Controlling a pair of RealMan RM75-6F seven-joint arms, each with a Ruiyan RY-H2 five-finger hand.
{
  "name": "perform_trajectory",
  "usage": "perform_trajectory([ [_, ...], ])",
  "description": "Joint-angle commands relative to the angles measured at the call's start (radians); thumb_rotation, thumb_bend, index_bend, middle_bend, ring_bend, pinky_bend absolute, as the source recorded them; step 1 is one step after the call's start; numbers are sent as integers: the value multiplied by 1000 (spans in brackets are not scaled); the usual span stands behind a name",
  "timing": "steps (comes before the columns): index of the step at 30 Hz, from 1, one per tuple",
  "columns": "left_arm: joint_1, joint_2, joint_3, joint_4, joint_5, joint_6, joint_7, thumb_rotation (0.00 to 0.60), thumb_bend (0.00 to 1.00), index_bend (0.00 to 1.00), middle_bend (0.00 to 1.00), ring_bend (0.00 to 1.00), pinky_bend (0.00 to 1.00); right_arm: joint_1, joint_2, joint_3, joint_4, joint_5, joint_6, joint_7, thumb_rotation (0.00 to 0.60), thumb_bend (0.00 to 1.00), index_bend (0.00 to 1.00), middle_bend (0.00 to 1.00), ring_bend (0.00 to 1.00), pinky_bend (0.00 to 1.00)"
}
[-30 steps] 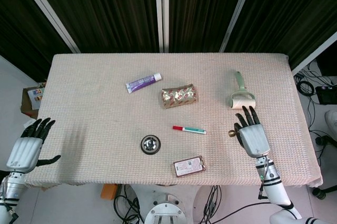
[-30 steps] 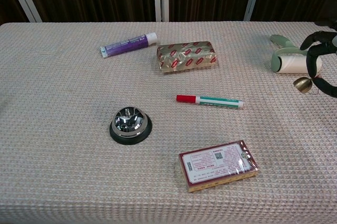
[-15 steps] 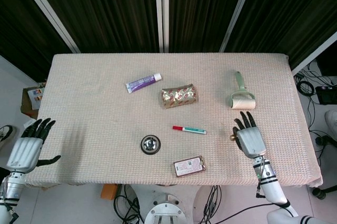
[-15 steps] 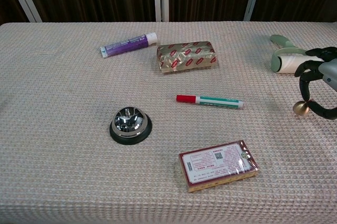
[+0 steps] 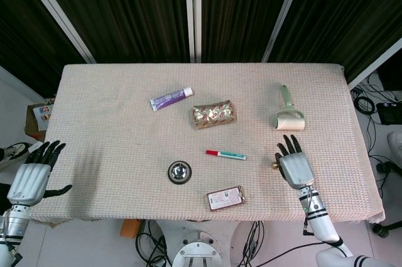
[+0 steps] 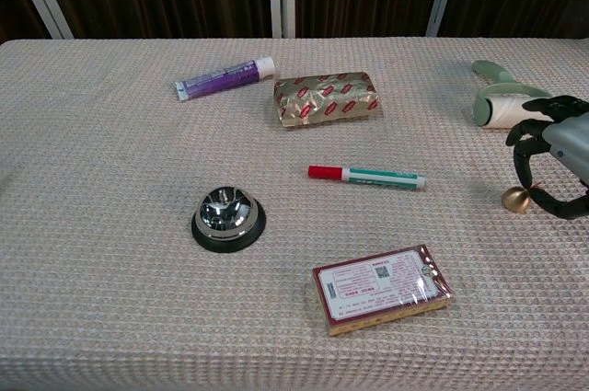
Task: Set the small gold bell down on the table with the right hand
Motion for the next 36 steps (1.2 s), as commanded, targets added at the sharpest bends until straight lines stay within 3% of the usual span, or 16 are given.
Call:
perform_trajectory([
  [1, 0, 0, 1, -1, 0, 0, 0, 492, 96, 76, 66, 36, 166, -2, -1, 0, -1, 2, 1, -1, 600, 363, 746, 217, 0, 0],
  [5, 1, -1, 0, 0, 1, 4, 0, 490, 96, 76, 66, 36, 166, -5, 6, -1, -12, 15, -6, -2, 600, 307, 582, 177, 0, 0],
  [8, 1, 1, 0, -1, 2, 5, 0, 493, 96, 76, 66, 36, 166, -4, 19, -1, -30, 24, -19, -1, 600, 249, 315, 115, 0, 0],
  [10, 1, 1, 0, -2, 2, 3, 0, 493, 96, 76, 66, 36, 166, -3, 30, 0, -47, 38, -32, -7, 600, 200, 85, 58, 0, 0],
  [12, 0, 1, -1, -2, 2, 3, -1, 491, 96, 76, 66, 36, 166, -1, 42, 1, -64, 46, -41, -7, 600, 179, 3, 19, 0, 0],
  [18, 2, 2, -1, -2, 2, 7, -6, 492, 96, 76, 65, 36, 166, -8, 85, -3, -115, 42, -33, 14, 600, 147, 0, 0, 0, 0],
  [24, 7, 4, -1, 0, 4, 16, -13, 494, 96, 76, 65, 36, 166, -63, 187, -43, -176, -5, 43, 101, 600, 119, 0, 0, 0, 0],
  [29, 9, -9, -11, 21, 25, 49, -33, 494, 96, 76, 38, 36, 166, -142, 240, -88, -73, -88, 180, 272, 600, 120, 0, 0, 0, 0],
  [36, 16, -28, -21, 64, 52, 95, -68, 486, 96, 76, 36, 36, 166, -226, 258, -60, 2, -69, 309, 371, 600, 100, 0, 0, 0, 0],
])
